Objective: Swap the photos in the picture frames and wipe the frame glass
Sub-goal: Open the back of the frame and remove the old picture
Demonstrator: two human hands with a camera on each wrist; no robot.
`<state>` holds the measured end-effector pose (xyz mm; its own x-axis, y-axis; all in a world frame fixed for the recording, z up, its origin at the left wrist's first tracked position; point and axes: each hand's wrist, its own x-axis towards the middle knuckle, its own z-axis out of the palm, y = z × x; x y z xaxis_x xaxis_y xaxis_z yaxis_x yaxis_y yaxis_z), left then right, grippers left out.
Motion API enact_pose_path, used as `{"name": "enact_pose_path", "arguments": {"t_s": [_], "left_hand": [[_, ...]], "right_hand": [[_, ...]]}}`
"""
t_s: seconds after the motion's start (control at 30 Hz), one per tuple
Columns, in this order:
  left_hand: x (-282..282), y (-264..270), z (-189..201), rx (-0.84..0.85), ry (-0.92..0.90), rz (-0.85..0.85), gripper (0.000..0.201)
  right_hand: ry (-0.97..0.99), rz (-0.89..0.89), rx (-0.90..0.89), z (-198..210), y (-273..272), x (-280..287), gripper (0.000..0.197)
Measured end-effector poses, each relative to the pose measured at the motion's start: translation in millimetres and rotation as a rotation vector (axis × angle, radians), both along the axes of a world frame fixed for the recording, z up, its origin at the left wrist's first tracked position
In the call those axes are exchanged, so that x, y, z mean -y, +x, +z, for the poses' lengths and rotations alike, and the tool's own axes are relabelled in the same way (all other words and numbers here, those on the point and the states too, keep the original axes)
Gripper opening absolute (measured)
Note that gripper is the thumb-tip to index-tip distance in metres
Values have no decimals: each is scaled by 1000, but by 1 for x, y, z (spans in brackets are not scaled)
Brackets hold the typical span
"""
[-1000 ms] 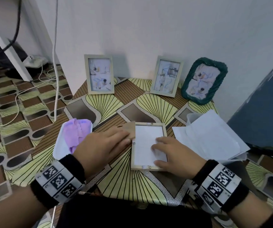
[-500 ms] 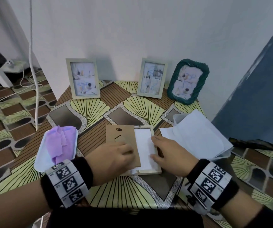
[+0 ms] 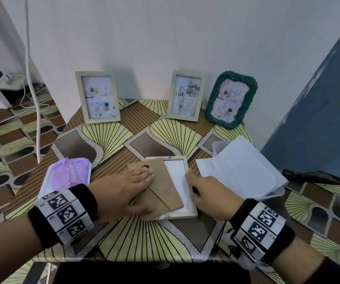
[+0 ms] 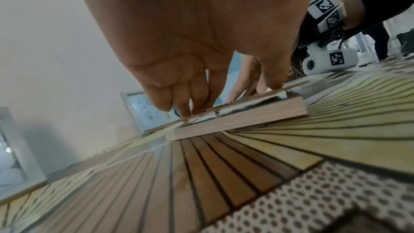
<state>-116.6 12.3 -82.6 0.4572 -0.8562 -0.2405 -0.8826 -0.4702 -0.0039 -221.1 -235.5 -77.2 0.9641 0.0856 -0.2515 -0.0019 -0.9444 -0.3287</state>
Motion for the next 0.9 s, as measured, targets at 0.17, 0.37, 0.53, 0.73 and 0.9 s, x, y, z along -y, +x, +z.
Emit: {"name": "enact_pose_path", "arguments": {"t_s": [0.17, 0.37, 0.53, 0.73, 0.9], "left_hand": [[5, -4, 14, 77, -57, -16, 88], [25, -6, 15, 189, -207, -117, 68], [28, 8, 13, 28, -33, -80, 66], [10, 4, 15, -52, -106, -13, 55], [14, -1, 10, 47, -145, 65, 46]], "right_hand": [[19, -21, 15, 2, 0, 0, 34], [18, -25, 5, 4, 0, -1, 30], [25, -36, 13, 2, -1, -1, 29], [33, -48, 28, 0, 0, 0, 39], [38, -43, 28, 1, 0, 0, 41]]}}
